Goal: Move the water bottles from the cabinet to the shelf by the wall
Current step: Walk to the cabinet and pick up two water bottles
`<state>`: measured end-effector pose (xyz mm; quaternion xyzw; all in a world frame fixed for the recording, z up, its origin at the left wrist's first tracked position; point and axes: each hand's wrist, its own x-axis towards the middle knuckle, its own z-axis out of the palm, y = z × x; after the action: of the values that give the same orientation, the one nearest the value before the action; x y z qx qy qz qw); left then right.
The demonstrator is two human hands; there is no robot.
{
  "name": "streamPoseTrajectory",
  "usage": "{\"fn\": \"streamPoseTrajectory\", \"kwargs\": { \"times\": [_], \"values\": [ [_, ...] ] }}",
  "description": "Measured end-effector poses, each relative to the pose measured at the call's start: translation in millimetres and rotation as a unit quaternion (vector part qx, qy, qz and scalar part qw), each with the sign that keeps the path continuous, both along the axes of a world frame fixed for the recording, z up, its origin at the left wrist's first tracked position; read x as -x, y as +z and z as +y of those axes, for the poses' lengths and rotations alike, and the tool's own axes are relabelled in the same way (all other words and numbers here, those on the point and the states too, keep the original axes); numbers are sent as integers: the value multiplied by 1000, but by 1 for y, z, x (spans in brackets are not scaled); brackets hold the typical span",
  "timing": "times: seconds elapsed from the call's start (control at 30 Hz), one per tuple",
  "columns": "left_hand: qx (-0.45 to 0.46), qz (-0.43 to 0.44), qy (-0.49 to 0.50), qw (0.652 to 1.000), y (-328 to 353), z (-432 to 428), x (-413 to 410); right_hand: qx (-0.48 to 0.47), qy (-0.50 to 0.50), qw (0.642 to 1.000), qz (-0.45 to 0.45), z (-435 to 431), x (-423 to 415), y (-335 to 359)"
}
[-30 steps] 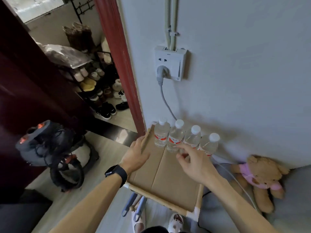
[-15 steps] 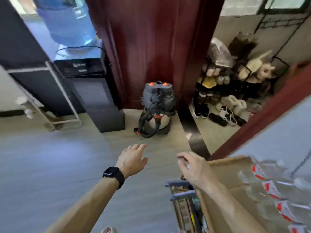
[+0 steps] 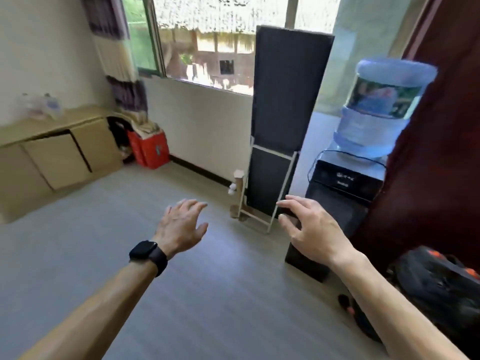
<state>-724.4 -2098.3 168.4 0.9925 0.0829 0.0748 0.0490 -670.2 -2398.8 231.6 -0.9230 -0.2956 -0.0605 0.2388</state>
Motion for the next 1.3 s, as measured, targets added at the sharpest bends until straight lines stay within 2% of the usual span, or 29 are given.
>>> {"fn": "streamPoseTrajectory", "kwargs": {
  "times": [0.27, 0.43, 0.6, 0.87, 1.1, 1.3],
  "values": [
    [-31, -56, 121, 991, 75, 178, -17, 1, 90, 994, -56, 199, -85, 46],
    [-47, -68, 190, 978, 101, 257, -46, 17, 145, 986, -82, 298, -143, 59],
    [-68, -77, 242, 965, 116, 323, -85, -4, 216, 971, -100, 390, -209, 70],
    [-87, -45, 342, 935, 137, 447, -134, -31, 295, 947, -125, 553, -310, 85],
    [-119, -48, 388, 913, 144, 596, -156, -32, 326, 935, -137, 722, -365, 90],
    [-99, -40, 385, 917, 138, 740, -184, -38, 333, 932, -140, 866, -404, 87]
  ]
}}
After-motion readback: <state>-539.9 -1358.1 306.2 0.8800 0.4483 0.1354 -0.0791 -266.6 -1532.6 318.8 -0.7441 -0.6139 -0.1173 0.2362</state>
